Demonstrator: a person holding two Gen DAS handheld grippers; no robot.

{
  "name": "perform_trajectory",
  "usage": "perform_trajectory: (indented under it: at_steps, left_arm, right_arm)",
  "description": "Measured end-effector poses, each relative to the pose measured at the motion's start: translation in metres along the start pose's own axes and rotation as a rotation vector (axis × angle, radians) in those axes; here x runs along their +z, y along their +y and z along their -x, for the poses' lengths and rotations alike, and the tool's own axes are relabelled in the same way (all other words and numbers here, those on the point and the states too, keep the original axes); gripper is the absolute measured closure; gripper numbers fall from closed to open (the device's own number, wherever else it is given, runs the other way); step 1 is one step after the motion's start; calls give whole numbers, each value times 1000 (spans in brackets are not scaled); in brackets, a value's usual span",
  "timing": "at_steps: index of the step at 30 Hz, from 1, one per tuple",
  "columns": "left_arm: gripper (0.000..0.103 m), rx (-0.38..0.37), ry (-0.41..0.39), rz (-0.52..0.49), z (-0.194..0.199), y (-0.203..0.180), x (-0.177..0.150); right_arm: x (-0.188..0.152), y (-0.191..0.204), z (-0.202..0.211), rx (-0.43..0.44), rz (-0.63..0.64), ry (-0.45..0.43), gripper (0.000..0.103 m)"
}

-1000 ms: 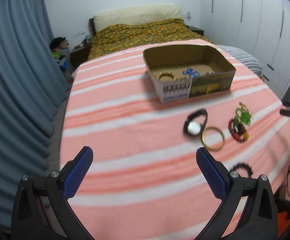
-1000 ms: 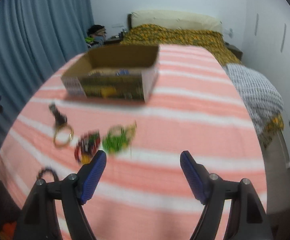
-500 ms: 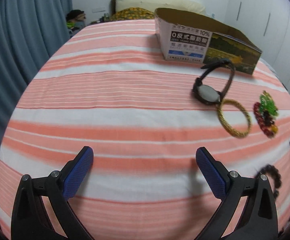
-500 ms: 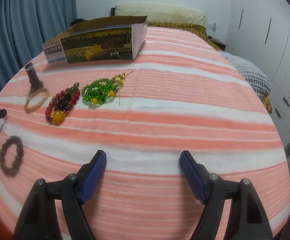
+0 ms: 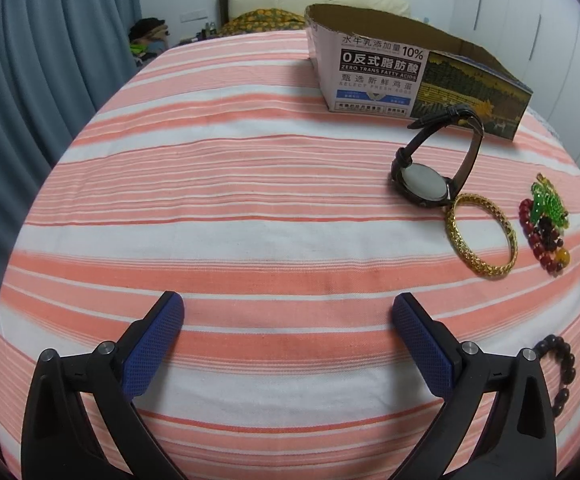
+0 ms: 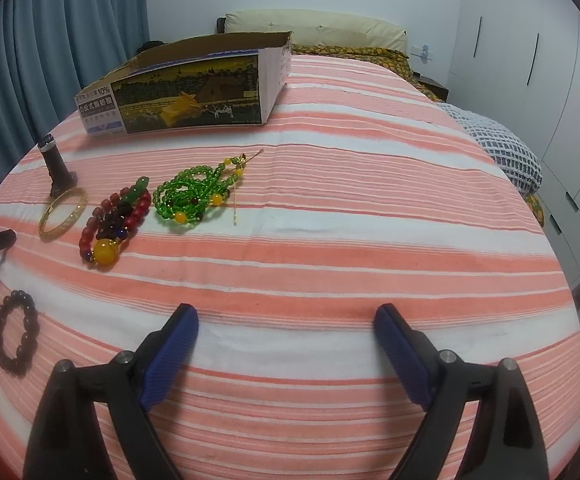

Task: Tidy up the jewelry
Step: 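Move both tools back toward the black watch and remaining bracelets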

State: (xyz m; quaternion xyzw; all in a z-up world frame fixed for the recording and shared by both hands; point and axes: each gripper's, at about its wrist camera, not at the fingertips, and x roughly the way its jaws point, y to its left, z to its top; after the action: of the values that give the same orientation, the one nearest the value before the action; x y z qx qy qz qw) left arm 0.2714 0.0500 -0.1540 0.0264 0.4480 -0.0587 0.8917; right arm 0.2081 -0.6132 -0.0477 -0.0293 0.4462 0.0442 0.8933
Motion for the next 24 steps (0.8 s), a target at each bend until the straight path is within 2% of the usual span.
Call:
perform_trajectory:
  at_steps: [20,24]
  left_arm:
    - [0,28,-3,12,3,-4,-3]
    - [0,6,-14,-9,6,-7,-4]
  right_arm:
    - [1,1,-1,-2,-3,8,8]
    - [1,2,-1,-3,-3,7,8]
